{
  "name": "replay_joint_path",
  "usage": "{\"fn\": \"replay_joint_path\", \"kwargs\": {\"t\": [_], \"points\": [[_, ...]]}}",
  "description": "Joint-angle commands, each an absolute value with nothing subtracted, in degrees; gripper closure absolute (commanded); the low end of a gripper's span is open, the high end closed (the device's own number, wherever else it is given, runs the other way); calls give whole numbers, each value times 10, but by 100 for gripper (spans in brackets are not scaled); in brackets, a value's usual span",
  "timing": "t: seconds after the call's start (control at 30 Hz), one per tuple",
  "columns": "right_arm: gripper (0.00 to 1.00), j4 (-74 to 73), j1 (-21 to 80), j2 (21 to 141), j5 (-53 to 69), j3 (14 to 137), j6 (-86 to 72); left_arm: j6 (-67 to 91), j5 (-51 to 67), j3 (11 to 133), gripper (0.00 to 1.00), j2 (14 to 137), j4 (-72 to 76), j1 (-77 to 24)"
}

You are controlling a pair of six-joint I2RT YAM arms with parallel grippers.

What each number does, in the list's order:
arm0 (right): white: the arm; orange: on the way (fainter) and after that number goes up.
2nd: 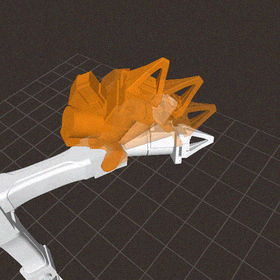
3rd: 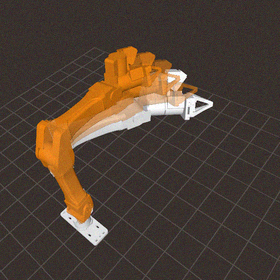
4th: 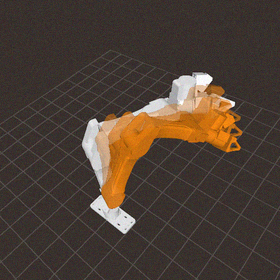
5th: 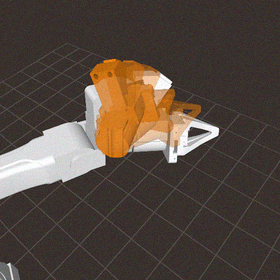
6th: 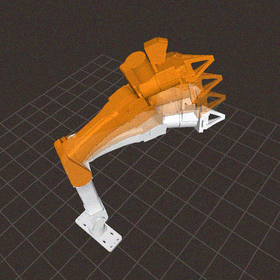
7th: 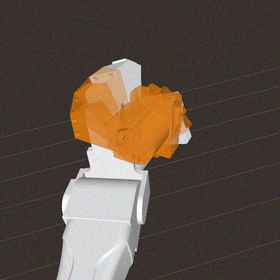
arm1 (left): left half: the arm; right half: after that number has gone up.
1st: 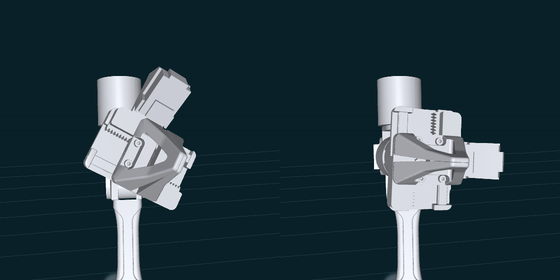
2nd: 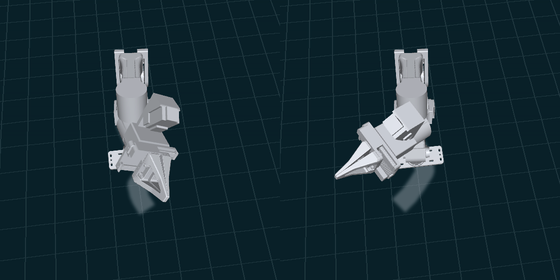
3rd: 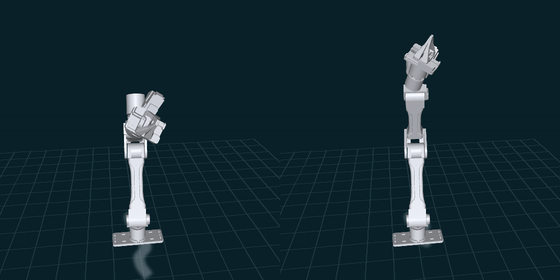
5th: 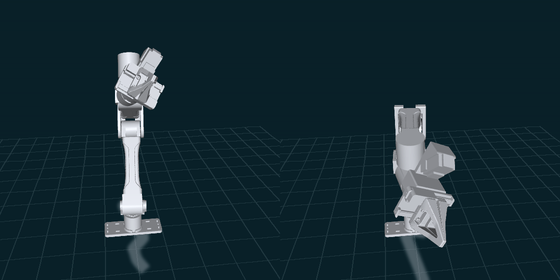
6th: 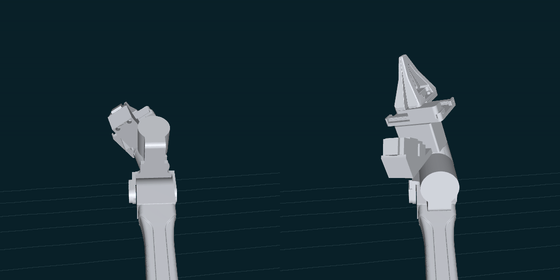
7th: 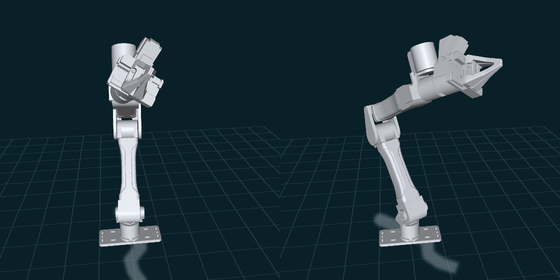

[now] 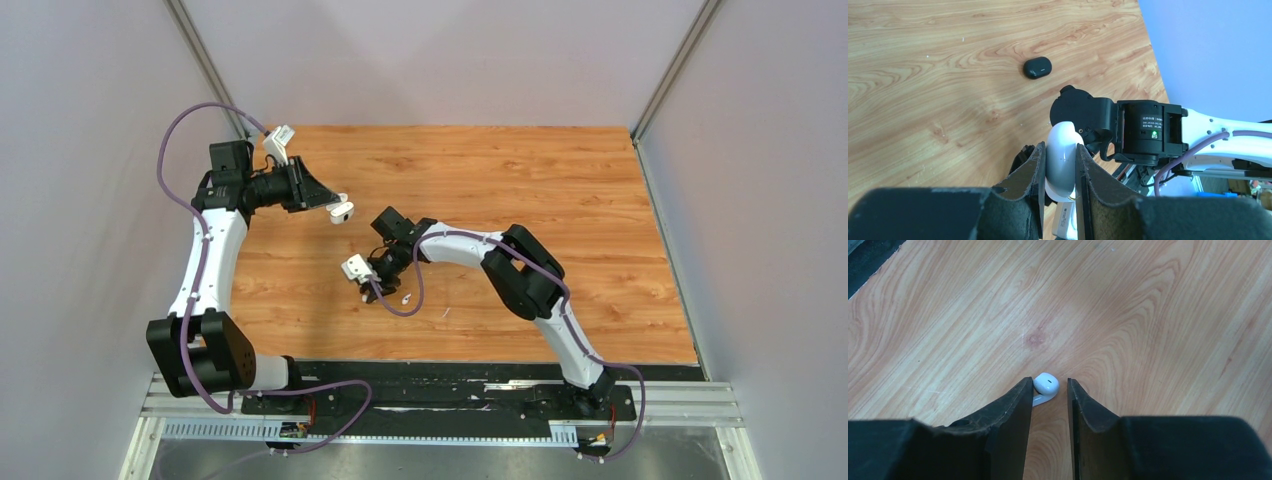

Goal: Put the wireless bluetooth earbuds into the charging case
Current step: Pick up the earbud from the center of the board.

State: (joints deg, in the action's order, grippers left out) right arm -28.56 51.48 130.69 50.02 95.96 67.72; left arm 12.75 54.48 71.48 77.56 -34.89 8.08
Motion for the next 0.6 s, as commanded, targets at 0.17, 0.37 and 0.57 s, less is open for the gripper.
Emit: {"fn": "replay_joint_path", "kwargs": {"t": [0.17,0.37,0.57], "points": [[71,-304,520,1328,512,997,694,136,550,712,100,763,-331,87],[70,-309,525,1339,497,1005,693,138,551,709,100,762,-330,87],[76,-316,527,1342,492,1013,682,137,551,707,100,760,-331,87]]}}
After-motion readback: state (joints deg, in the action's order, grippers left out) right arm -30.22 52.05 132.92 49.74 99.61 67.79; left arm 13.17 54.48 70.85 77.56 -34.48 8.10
